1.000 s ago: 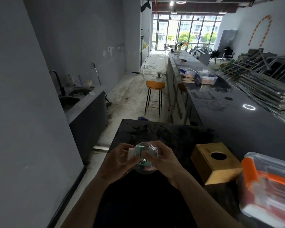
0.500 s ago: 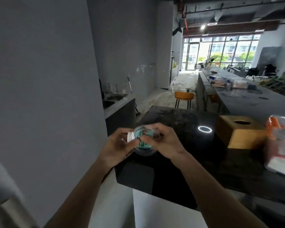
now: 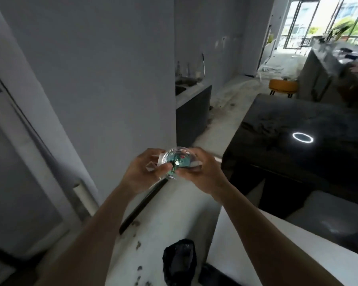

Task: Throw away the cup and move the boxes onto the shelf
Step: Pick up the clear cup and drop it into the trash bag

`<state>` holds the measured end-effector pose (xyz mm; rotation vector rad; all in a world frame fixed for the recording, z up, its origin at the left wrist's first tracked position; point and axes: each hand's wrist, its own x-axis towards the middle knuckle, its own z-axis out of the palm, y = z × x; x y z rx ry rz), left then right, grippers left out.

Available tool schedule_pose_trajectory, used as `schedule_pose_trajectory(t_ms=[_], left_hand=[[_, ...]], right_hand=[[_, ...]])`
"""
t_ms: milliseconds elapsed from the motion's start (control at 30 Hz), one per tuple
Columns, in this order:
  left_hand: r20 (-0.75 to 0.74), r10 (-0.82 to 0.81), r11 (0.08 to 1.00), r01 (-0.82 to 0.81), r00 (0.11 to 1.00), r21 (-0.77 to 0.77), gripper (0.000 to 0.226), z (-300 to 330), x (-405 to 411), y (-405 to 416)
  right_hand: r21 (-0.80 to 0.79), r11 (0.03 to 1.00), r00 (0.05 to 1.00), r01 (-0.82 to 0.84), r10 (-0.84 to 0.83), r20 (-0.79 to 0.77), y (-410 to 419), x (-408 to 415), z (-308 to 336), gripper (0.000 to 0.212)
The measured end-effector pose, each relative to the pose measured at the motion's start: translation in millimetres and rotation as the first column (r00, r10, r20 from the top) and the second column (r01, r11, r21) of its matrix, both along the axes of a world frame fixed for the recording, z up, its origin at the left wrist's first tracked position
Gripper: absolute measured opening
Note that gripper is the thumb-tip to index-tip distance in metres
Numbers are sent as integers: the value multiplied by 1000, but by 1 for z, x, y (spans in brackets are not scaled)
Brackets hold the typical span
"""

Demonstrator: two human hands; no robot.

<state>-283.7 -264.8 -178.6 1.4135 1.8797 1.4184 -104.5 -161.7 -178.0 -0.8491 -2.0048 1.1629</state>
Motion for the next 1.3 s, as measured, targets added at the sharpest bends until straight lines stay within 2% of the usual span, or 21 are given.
schedule_pose_trajectory(t_ms=[133, 333, 400, 500, 600, 733, 867, 1033, 1167, 1233, 1300], left_hand=[[22, 6, 991, -3, 1000, -134, 41, -65, -57, 11], [22, -105, 927, 106, 994, -361, 47, -184, -93, 27], [63, -125, 895, 140, 990, -423, 57, -228, -93, 29], [144, -134, 837, 190, 981, -514, 52, -295, -84, 30], [230, -95, 797, 213, 968, -566, 50, -371, -71, 32], [326, -39, 753, 242, 944, -611, 43, -472, -52, 35], [394, -4, 713, 278, 919, -643, 47, -562, -36, 37], [392, 14, 663, 285, 920, -693, 47, -648, -25, 46], [378, 10, 637, 285, 926, -716, 57, -682, -18, 56], [371, 38, 597, 277, 928, -753, 77, -691, -18, 55], [361, 36, 548, 284, 932, -787, 86, -686, -20, 51]], right_hand=[[-141, 989, 997, 40, -31, 70, 10, -56, -67, 54], [-306, 945, 983, 113, -63, 170, 11, -84, -178, 47], [-364, 923, 977, 122, -46, 210, 10, -82, -216, 46], [-466, 869, 961, 165, -36, 273, 10, -74, -281, 46], [-550, 796, 940, 253, -68, 334, 12, -65, -356, 58], [-574, 746, 905, 338, -90, 416, 11, -53, -454, 50], [-562, 734, 870, 382, -79, 487, 8, -44, -540, 47], [-503, 754, 810, 423, -66, 582, 5, -42, -619, 48], [-519, 746, 754, 418, 33, 656, 5, -46, -651, 67], [-486, 770, 674, 414, 99, 732, 3, -46, -651, 70], [-443, 810, 590, 385, 152, 793, 0, -45, -642, 79]])
